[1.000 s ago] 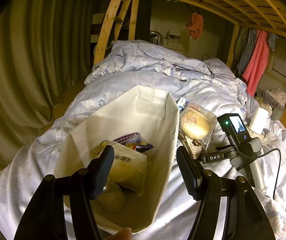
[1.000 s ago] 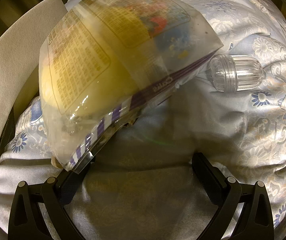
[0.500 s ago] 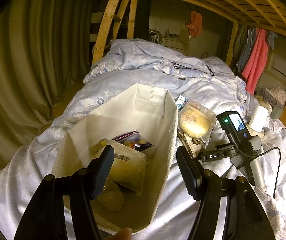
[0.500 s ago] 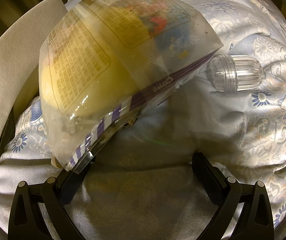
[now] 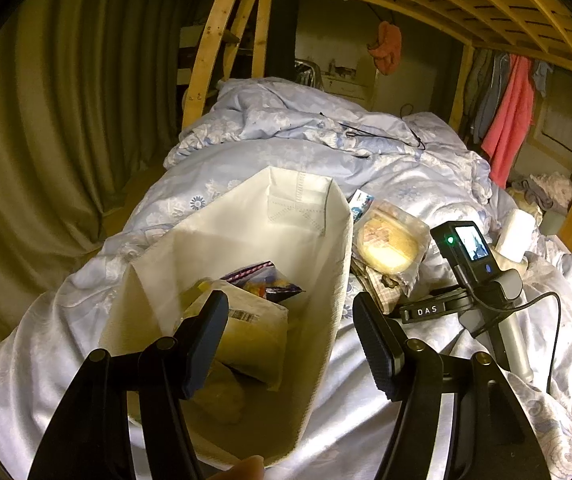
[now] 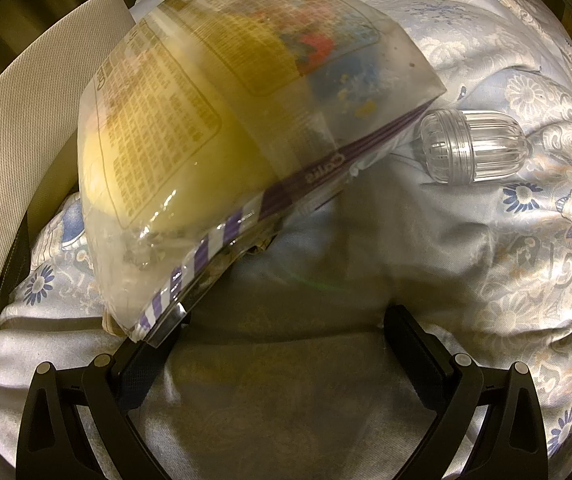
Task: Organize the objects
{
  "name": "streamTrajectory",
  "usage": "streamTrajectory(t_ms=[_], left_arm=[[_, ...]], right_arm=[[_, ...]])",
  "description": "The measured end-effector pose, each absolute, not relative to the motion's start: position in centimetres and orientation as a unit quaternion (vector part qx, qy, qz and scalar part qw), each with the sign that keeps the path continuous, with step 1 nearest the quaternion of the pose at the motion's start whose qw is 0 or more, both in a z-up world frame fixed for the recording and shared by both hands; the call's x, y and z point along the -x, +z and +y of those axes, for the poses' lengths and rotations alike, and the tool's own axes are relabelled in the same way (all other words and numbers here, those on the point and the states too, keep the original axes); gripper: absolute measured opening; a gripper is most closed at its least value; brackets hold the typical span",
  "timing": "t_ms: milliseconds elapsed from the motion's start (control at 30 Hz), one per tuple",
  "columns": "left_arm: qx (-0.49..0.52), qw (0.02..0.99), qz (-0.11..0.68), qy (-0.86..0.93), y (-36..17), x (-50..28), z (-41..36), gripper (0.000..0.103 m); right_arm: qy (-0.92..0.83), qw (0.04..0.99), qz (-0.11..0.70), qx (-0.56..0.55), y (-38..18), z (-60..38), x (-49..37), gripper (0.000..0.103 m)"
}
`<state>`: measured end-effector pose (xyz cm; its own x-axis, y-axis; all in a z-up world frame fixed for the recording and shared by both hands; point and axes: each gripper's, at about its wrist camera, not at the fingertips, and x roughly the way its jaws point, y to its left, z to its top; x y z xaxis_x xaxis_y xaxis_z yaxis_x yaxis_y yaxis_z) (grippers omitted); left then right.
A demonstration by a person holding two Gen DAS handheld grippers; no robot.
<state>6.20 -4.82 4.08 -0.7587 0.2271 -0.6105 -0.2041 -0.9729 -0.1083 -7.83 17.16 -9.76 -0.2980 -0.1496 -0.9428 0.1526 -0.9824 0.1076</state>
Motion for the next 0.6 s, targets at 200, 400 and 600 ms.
streamTrajectory(t_ms=[200, 400, 600], left_arm=[[0.327, 0.117, -0.016, 0.938, 4.08, -6.30, -4.72, 0.064], [0.329, 0.117, -0.013, 0.937, 3.93, -6.22, -4.62, 0.064], [0.326, 0.119, -0.013, 0.938, 4.02, -6.30, -4.62, 0.064]], right_arm=[[-0.806, 0.093, 0.001, -0.585, -9.90, 17.24, 7.89, 0.103], [-0.806, 0.093, 0.001, -0.585, -9.74, 17.28, 7.84, 0.103], [-0.807, 0.093, 0.001, -0.584, -9.84, 17.31, 7.92, 0.103]])
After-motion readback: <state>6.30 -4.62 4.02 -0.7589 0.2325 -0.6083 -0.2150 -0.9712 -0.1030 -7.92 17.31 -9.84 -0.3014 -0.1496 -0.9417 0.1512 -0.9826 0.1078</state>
